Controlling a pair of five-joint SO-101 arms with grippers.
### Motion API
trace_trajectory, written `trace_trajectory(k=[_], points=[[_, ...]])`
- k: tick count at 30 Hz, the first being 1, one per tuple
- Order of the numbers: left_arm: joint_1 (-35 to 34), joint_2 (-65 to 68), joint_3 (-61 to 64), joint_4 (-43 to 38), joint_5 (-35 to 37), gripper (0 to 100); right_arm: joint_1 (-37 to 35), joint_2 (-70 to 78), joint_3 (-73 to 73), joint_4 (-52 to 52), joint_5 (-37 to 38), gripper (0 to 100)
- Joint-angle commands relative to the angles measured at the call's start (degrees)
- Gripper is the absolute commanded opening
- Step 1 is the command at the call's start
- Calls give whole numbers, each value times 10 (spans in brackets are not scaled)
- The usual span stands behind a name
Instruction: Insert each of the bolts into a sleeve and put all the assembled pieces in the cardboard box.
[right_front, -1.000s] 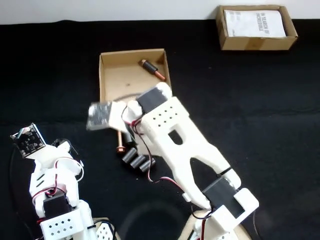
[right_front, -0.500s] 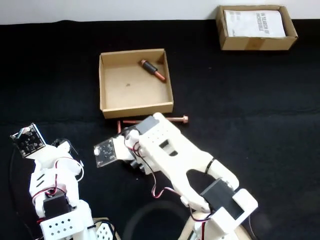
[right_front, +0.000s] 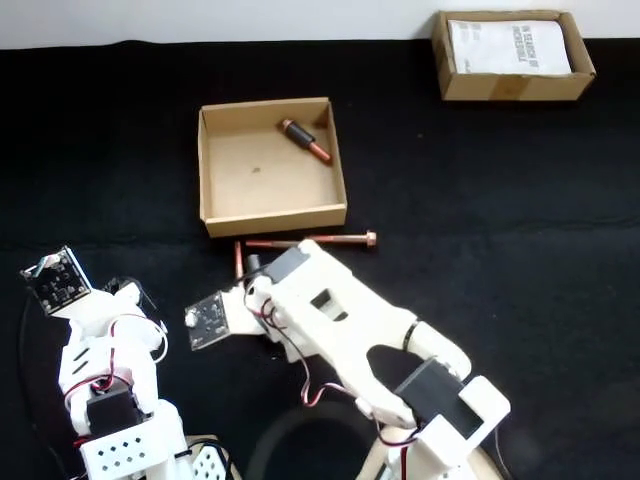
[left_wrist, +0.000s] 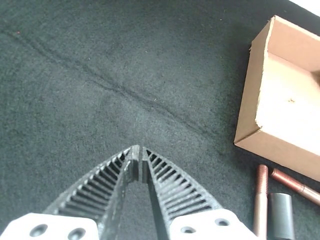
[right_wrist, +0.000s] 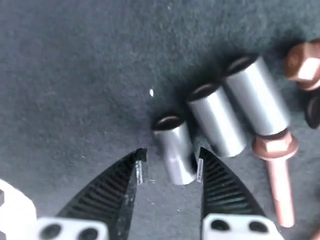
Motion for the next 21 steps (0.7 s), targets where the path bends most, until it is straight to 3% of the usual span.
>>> trace_trajectory(k=[1,3,7,15,21], points=[[-4,-6,10,-11,-1,37,-5,17,2,-16,-17,148],[-4,-6,10,-11,-2,37,4,41,-2,-17,-14,130],[-4,-6,10,-11,-2,37,13,78,-7,-17,-13,2],[-4,-5,10,-11,0,37,56,59,-104,34,-21,6],[0,-3,10,-11,-1,37,103,-11,-278,108,-103,6]])
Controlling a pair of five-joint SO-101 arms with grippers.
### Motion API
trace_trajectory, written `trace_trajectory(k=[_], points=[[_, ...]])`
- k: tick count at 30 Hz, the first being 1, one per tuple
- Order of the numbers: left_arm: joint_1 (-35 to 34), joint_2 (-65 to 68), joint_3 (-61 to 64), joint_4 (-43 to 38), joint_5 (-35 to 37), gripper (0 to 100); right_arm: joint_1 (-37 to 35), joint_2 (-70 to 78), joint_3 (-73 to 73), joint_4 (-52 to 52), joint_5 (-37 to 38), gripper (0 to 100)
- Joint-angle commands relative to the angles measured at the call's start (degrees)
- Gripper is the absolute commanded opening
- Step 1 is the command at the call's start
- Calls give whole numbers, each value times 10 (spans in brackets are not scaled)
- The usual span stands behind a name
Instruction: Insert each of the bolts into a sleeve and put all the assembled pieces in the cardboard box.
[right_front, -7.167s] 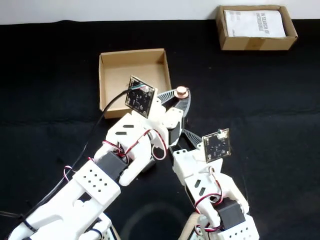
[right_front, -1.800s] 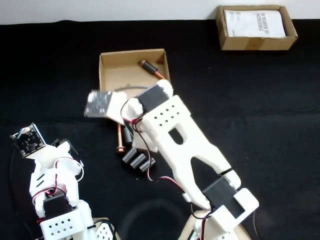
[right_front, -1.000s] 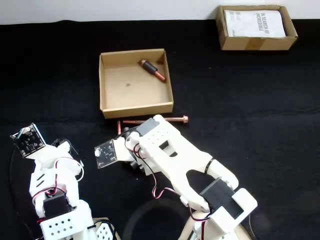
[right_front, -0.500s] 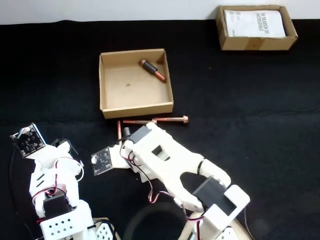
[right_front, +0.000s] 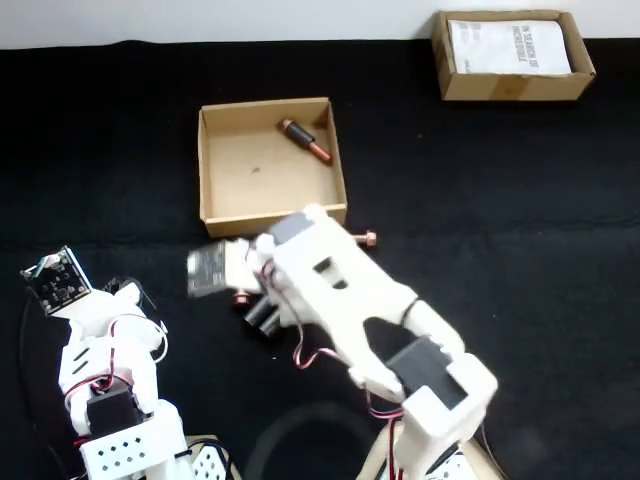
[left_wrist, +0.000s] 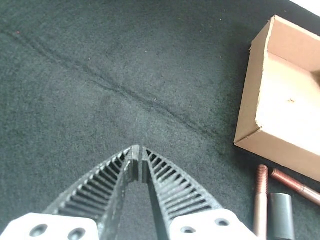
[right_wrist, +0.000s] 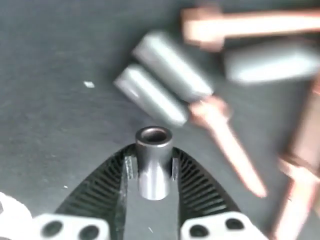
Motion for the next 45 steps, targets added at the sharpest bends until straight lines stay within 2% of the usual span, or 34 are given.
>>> trace_trajectory(k=[1,7,12,16,20,25,31,36,38,40,45], points=[[0,-3,10,-11,-1,39,39,-72,-118,41,-52,6],[0,-3,10,-6,-1,40,121,-158,-202,102,-130,6],[-3,-3,10,33,-3,38,197,-254,-201,103,-202,6],[0,-3,10,61,-4,38,246,-335,-154,102,-292,6],[2,-3,10,76,-3,38,284,-453,-55,101,-374,6],[39,-3,10,84,-34,37,356,-646,106,60,-407,6],[123,-1,-29,87,-100,26,553,-895,335,-76,-409,6],[193,9,-73,88,-114,10,713,-1089,506,-168,-407,6],[217,51,-102,88,-114,10,759,-1149,568,-192,-407,6],[230,122,-146,85,-114,10,800,-1149,608,-207,-409,6],[270,379,-332,98,-114,12,882,-1141,689,-286,-451,6]])
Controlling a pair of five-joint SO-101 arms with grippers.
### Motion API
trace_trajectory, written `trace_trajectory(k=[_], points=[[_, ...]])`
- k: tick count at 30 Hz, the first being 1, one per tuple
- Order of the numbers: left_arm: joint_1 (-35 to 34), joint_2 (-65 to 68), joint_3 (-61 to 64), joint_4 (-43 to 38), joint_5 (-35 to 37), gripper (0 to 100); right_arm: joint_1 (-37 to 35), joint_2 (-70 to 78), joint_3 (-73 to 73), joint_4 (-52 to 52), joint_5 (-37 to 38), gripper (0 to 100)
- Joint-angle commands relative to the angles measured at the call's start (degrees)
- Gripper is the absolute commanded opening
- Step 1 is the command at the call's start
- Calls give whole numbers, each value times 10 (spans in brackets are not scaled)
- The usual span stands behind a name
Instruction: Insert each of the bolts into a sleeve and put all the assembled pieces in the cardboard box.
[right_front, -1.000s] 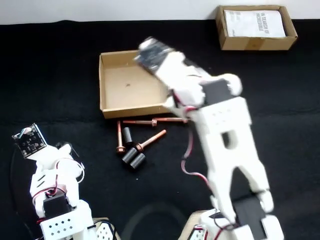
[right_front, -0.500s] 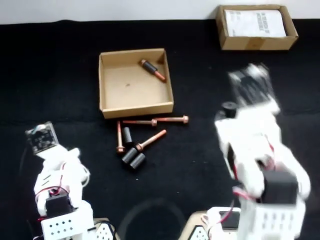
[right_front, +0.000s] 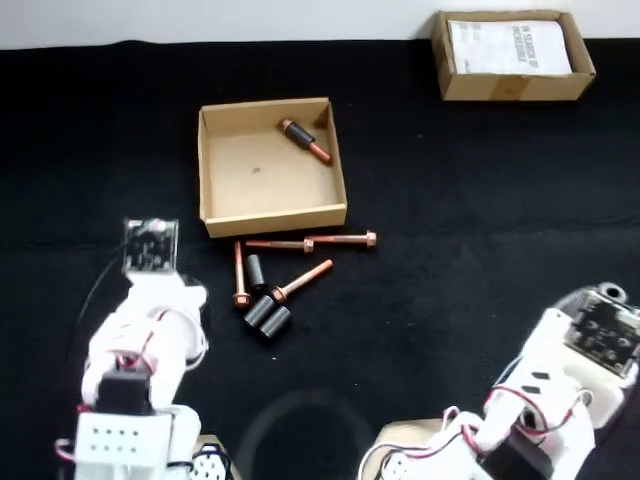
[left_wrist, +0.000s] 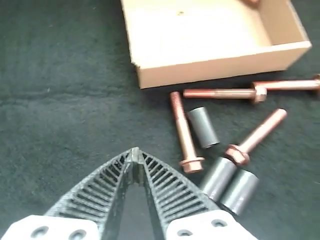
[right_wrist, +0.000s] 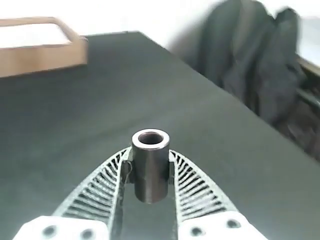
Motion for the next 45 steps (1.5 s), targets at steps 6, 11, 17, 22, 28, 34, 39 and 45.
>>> trace_trajectory(k=[6,11,17,22,28,34,39,45], points=[[140,454,-409,147,-40,13,92,-16,142,-139,-27,6],[211,656,-611,236,-171,13,122,-16,216,-212,-28,6],[242,844,-809,266,-366,13,138,-16,290,-294,-25,6],[270,984,-954,301,-477,14,133,-16,301,-305,-28,6],[305,1163,-1185,394,-583,14,121,-16,301,-305,-29,6],[299,1317,-1370,424,-649,14,121,-16,301,-305,-29,6],[295,1379,-1426,430,-663,14,118,-16,301,-305,-29,6],[292,1385,-1425,433,-663,120,103,-16,301,-305,-29,6]])
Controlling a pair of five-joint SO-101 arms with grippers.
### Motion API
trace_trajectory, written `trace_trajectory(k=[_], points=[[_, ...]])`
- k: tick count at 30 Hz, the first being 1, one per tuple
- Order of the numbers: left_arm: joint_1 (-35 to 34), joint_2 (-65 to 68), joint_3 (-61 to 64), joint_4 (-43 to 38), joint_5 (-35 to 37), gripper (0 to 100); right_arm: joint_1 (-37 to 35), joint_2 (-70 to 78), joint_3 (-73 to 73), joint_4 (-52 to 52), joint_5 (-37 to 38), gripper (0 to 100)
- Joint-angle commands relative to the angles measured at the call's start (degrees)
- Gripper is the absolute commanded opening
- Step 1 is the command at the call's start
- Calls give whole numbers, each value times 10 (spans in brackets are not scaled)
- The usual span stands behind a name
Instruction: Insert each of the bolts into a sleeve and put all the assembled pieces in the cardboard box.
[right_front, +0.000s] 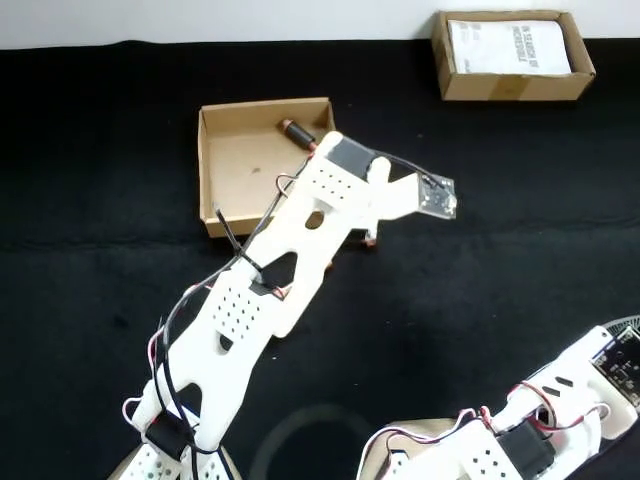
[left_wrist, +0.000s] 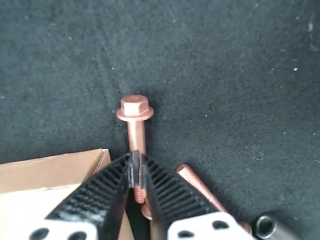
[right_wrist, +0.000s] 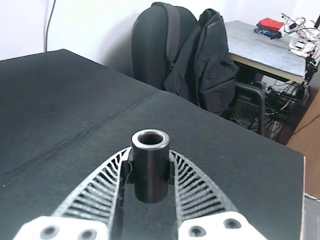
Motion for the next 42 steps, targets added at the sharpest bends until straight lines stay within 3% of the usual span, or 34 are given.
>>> trace_trajectory(k=[1,5,22,31,35,37,40,42], points=[[-8,-1,-22,4,-6,155,-14,-9,74,-15,-4,6],[-9,-1,-21,3,-6,232,-14,-9,74,-15,-1,6],[-7,0,-19,-84,-3,231,-15,-10,74,-13,0,6],[4,74,-22,-112,-2,231,-15,-10,74,-13,0,6],[1,87,-31,-137,32,229,-15,-10,74,-11,0,6],[1,91,-38,-141,40,182,-15,-10,74,-10,0,6],[2,92,-39,-141,40,9,-15,-10,74,2,0,6],[1,92,-39,-140,42,27,-15,-10,74,15,1,6]])
